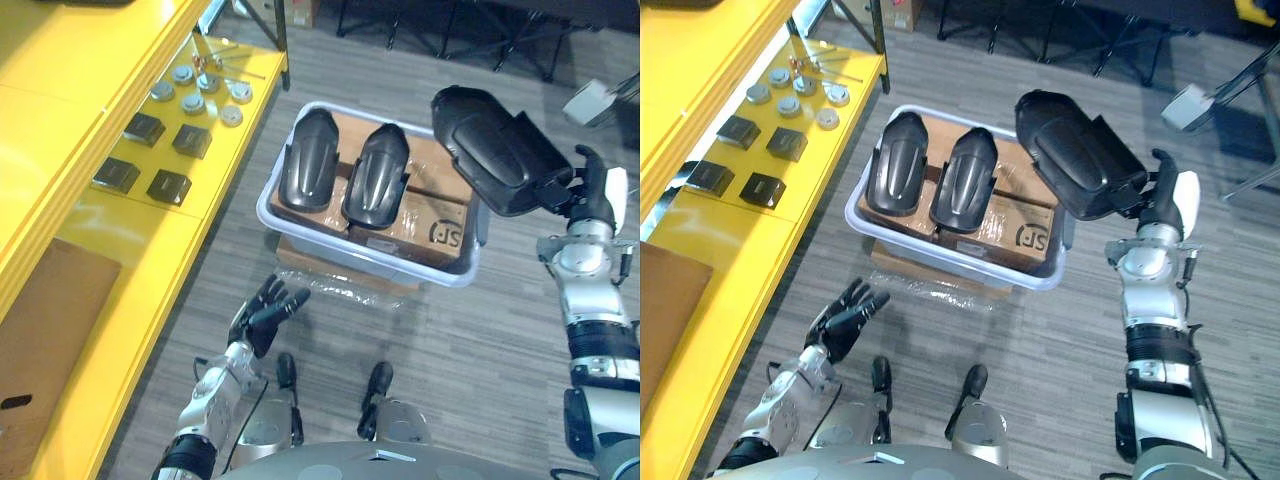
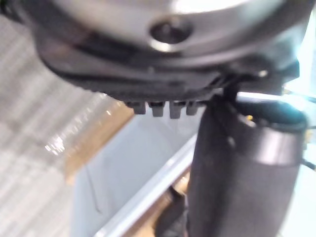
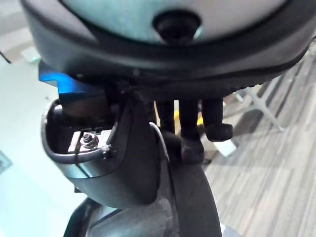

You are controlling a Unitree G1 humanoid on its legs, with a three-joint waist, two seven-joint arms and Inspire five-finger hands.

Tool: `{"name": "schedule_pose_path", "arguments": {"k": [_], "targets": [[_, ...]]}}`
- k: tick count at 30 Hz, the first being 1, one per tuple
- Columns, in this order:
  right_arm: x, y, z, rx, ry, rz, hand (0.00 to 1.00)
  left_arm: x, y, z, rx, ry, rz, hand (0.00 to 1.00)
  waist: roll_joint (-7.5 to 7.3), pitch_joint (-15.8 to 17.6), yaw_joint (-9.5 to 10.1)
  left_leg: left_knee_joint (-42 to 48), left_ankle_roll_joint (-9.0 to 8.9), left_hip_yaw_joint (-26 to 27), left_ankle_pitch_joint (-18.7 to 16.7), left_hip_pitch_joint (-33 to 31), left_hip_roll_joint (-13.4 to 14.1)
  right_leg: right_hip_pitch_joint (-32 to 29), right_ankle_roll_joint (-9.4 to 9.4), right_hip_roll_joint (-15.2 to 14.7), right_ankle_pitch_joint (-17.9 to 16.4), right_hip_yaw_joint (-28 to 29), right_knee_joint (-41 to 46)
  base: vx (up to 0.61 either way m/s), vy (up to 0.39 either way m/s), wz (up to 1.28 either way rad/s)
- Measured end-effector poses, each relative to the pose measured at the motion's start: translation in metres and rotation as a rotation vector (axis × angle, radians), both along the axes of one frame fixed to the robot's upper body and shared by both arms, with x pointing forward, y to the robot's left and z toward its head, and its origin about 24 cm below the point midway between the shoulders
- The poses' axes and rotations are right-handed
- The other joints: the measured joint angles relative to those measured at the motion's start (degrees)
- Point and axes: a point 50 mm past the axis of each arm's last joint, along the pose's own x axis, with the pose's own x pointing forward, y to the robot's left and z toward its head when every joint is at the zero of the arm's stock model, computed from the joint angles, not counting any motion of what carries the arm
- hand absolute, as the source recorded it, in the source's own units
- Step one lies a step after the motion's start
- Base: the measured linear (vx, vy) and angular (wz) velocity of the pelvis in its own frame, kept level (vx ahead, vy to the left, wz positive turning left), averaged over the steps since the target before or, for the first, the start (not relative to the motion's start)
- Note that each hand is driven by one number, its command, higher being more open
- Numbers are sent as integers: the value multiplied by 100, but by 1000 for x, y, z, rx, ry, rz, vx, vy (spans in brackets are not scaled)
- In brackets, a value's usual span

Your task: Walk over and take three plastic housings, then place them on the shelf

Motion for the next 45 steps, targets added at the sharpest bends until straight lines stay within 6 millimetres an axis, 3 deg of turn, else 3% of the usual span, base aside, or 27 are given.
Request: {"name": "schedule_pose_path", "arguments": {"k": [5,10,13,17,21,29,40,45], "targets": [[3,11,-4,-64,3,12,0,28,-25,22,-235,-31,-32,100,18,-260,-9,-10,-1,86,-1,65,82,37,-53,87,39,34,-58,-19,-14,-10],[5,21,4,-175,-76,38,0,36,-44,30,-356,-13,-95,100,29,-424,-130,-28,-17,192,-12,116,146,56,-70,166,69,119,-121,-13,-10,-13],[4,33,21,-226,-197,85,0,48,-56,42,-430,-43,-111,100,49,-472,-201,-20,-46,299,-29,171,200,45,-78,210,75,181,-127,1,-13,-17],[2,50,24,-227,-310,140,0,57,-64,52,-507,-66,-89,100,21,-714,-294,-8,-76,369,-49,164,262,-12,-108,270,98,199,-131,28,-20,-12],[-12,78,12,-170,-410,212,0,62,-78,56,-489,-64,-98,100,3,-857,-315,-5,-85,424,-52,172,276,-37,-125,283,122,250,-133,14,-8,-7],[-30,129,-29,-17,-372,327,0,64,-102,61,-526,-72,-89,100,-5,-919,-302,-13,-81,514,-43,182,276,-75,-146,280,140,310,-166,-32,6,-5],[-47,158,-61,108,-281,392,0,75,-111,84,-743,-194,-51,100,0,-1092,-302,-8,-83,557,-35,181,277,-104,-164,276,155,306,-165,6,2,-2],[-49,171,-67,155,-281,407,0,75,-113,85,-744,-198,-63,100,-3,-1095,-289,-8,-88,550,-25,180,277,-98,-179,273,167,297,-166,0,0,0]]}}
